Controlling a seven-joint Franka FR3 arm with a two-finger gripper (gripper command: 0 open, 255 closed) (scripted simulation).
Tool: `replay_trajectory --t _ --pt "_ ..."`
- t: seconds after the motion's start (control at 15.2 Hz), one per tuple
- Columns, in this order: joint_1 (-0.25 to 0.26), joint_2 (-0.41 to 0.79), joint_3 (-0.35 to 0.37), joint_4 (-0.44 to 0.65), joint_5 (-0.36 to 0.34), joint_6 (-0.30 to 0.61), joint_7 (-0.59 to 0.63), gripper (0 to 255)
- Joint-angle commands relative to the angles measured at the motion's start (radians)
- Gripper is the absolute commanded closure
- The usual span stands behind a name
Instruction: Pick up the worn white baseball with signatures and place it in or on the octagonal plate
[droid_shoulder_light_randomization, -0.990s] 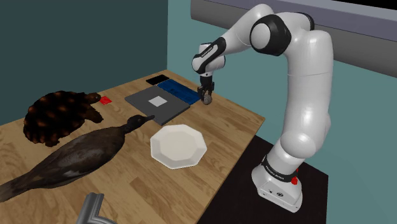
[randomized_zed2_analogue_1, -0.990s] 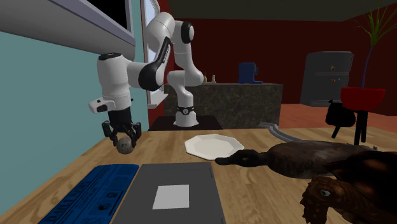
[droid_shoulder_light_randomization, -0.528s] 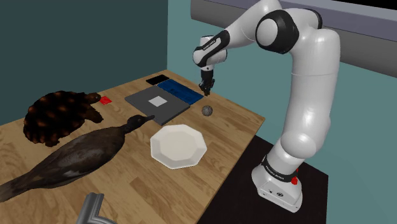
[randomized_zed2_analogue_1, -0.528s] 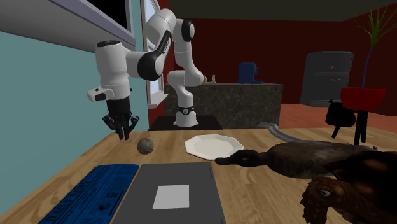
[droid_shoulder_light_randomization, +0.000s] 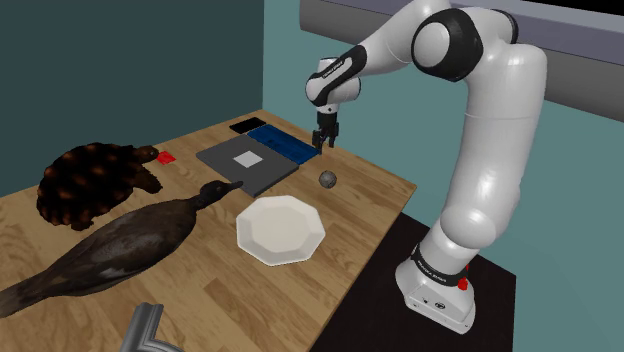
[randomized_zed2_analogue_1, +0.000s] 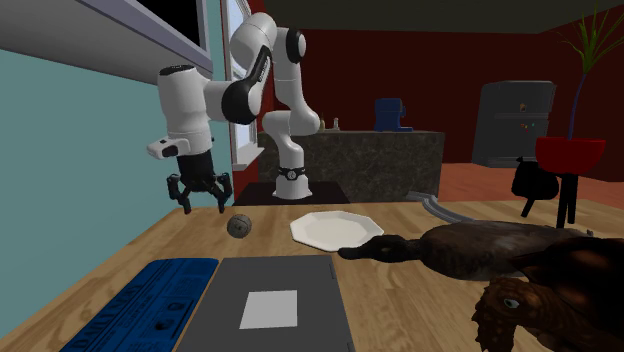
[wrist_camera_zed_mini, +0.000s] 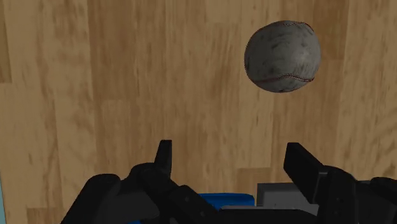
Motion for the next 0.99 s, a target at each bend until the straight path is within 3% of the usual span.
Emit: replay_trajectory --t 0.0,0.33,0.92 --pt "-0.021 -0.036 0.028 -0.080 0.047 0.043 -0.109 0" --pt "-0.073 -0.103 0.094 -0.248 0.182 0.117 -0.390 0" --pt "-0.072 -0.035 0.112 -0.276 0.217 0.212 -0.413 0"
